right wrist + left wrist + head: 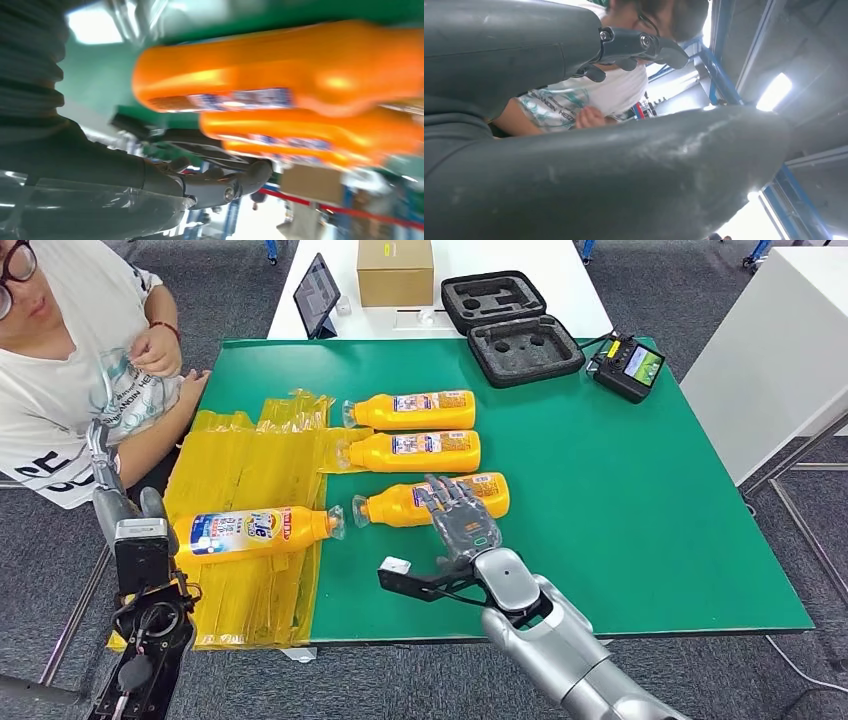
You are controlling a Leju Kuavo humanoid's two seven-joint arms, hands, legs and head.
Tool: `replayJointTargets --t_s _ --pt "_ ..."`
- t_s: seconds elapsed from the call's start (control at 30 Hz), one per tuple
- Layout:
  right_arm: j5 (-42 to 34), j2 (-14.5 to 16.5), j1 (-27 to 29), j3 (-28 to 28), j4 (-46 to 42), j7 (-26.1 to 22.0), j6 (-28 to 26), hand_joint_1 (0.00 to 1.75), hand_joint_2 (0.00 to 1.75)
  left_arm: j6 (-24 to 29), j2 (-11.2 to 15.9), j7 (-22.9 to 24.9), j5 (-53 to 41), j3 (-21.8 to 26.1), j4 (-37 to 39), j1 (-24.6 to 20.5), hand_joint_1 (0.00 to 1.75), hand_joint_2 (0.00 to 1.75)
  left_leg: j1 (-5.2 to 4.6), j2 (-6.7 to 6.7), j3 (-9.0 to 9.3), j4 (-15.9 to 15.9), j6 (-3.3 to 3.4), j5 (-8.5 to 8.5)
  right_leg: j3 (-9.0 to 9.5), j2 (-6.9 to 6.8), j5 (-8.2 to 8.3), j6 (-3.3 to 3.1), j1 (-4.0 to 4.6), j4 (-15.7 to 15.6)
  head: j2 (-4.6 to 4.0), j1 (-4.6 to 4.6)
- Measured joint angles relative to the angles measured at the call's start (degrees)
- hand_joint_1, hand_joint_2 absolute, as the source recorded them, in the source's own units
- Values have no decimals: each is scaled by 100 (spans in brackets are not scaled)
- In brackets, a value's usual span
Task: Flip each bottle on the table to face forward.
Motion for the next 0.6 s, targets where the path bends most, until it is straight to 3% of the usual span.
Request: replayJointTargets --t_s 0.27,0.6 --pt "91 -157 -480 -211 676 -143 104 0 175 0 -116 1 197 78 -352 401 0 0 -3 -1 -1 1 1 0 0 -1 1 1 -4 0 0 -1" --pt "89 59 -1250 -299 2221 -215 -5 0 175 -96 -316 2 621 0 -325 471 0 0 -2 -1 0 1 1 2 0 -1 1 1 -2 0 0 -1"
